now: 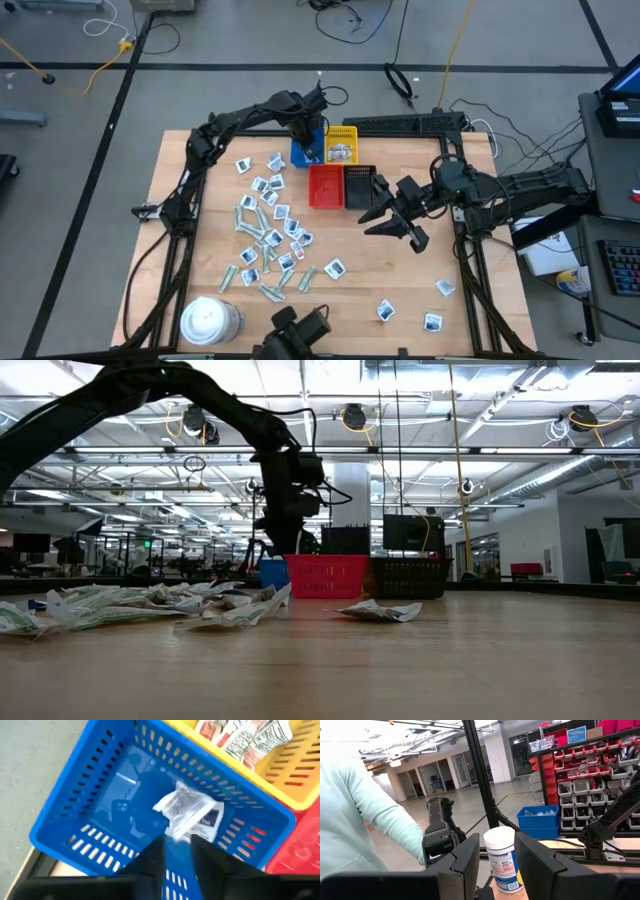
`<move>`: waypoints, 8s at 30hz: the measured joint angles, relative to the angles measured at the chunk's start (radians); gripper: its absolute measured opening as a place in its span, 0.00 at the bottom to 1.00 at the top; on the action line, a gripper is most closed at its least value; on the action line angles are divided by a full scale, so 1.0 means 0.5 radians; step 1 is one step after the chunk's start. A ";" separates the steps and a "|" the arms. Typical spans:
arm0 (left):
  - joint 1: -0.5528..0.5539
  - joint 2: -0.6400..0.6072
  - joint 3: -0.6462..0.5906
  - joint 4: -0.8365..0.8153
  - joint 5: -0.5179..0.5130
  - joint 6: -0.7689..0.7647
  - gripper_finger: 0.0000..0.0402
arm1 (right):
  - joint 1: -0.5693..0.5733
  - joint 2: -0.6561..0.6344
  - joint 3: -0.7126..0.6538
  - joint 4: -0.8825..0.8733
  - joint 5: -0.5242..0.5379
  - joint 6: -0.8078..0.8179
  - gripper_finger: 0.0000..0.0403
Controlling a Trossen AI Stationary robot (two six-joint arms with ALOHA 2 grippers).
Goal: Pick & Place First Aid Supplies
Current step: Put the alcohol pad into the blue bin
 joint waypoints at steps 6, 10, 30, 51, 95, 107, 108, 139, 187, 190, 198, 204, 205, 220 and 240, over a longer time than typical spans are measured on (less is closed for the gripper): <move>-0.011 -0.035 0.001 -0.056 0.015 -0.001 0.48 | 0.000 0.000 0.000 -0.001 -0.001 0.000 0.29; -0.087 -0.139 0.003 -0.214 0.020 0.020 0.52 | 0.000 0.000 0.000 -0.012 -0.001 0.000 0.29; -0.995 -0.463 -0.199 -0.613 0.322 -0.113 0.33 | 0.108 -0.051 0.000 -0.455 -0.229 0.355 0.29; -1.216 -0.464 -0.199 -0.608 0.317 -0.582 0.40 | 0.865 -0.152 0.000 -1.609 -0.199 1.459 0.29; -1.311 -0.464 -0.199 -0.608 0.276 -0.526 0.40 | 1.756 0.375 -0.482 -2.270 0.765 2.720 0.29; -1.311 -0.463 -0.199 -0.608 0.276 -0.527 0.40 | 1.756 0.365 -0.867 -1.821 0.628 2.906 0.29; -1.311 -0.463 -0.199 -0.609 0.276 -0.527 0.40 | 1.756 0.365 -0.886 -1.788 0.623 2.899 0.29; -1.307 -0.463 -0.200 -0.642 0.264 -0.488 0.40 | 1.347 -0.216 -0.713 -1.116 1.755 1.357 0.00; -1.217 -1.404 -0.201 0.808 0.450 -0.112 0.40 | -0.118 0.453 0.805 -0.193 0.079 -0.375 0.00; -1.221 -1.402 -0.201 0.928 0.638 -0.112 0.40 | -0.132 0.452 0.805 -0.261 0.079 -0.375 0.00; -1.218 -1.396 -0.201 1.004 0.807 -0.157 0.39 | -0.134 0.512 0.806 -0.260 0.084 -0.410 0.00; -1.218 -1.396 -0.201 0.968 0.825 -0.161 0.26 | -0.135 0.525 0.803 -0.262 0.088 -0.420 0.00; -1.218 -1.396 -0.201 0.956 0.826 -0.155 0.22 | -0.135 0.525 0.803 -0.252 0.088 -0.425 0.00; -1.144 -1.398 -0.200 0.686 0.751 -0.246 0.01 | -0.175 0.500 0.802 -0.317 0.108 -0.453 0.09; -0.939 -1.129 -0.200 -0.466 0.125 0.215 0.00 | -0.195 0.244 0.802 -0.357 0.091 -0.426 0.44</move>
